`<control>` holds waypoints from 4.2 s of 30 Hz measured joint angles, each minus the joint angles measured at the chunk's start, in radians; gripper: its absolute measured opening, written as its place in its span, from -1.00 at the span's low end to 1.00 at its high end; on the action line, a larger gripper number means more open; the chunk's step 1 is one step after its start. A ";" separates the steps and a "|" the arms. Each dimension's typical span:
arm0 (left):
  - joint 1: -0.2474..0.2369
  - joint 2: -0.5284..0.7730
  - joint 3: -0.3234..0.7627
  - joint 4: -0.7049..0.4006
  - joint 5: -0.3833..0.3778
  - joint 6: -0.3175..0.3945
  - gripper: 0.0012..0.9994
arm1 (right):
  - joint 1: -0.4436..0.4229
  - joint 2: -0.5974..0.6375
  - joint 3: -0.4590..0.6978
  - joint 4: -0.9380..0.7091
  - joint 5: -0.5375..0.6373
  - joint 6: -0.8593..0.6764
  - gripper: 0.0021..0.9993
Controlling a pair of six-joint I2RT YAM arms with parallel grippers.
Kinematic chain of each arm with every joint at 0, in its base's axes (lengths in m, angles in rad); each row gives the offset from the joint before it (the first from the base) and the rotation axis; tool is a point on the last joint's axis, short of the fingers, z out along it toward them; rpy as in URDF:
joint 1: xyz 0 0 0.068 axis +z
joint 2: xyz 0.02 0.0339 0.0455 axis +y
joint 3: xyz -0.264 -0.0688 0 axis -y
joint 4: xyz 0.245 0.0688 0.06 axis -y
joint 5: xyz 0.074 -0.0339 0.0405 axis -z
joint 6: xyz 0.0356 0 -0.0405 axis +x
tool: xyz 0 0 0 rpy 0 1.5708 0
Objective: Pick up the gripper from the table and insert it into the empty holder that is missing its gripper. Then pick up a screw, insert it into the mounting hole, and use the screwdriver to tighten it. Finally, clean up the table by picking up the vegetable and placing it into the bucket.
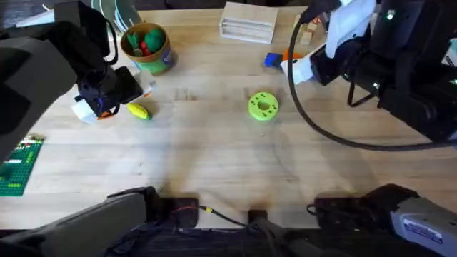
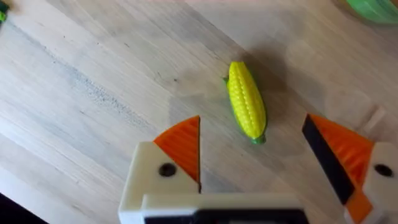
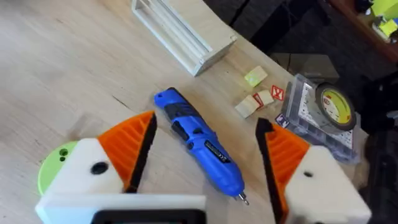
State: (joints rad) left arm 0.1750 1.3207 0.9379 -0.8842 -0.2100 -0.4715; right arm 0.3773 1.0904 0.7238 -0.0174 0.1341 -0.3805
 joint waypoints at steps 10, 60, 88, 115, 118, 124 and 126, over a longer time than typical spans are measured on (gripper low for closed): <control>0.046 0.130 0.000 0.111 0.067 -0.092 0.98 | 0.000 0.000 0.000 0.000 0.000 0.000 0.98; 0.045 -0.116 0.032 0.571 0.308 0.052 -0.95 | 0.000 0.000 0.000 -0.002 0.000 0.007 0.98; 0.045 0.227 0.032 0.813 0.327 0.048 0.97 | 0.000 0.000 0.000 -0.002 0.000 0.007 0.98; 0.044 -0.377 0.032 0.064 0.348 0.538 -0.78 | 0.000 -0.099 0.001 -0.155 0.000 0.186 0.98; 0.043 -0.448 0.032 0.004 0.348 0.576 -0.99 | 0.000 -0.147 0.020 -0.293 0.000 0.208 0.98; 0.043 -0.560 0.033 -0.088 0.348 0.631 0.51 | 0.000 -0.230 0.109 -0.525 0.000 0.298 0.99; 0.043 -0.586 0.032 -0.105 0.349 0.638 0.94 | 0.000 -0.261 0.123 -0.551 0.000 0.336 0.98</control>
State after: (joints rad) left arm 0.2184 0.7350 0.9703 -0.9888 0.1386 0.1667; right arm 0.3771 0.8296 0.8465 -0.5688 0.1337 -0.0448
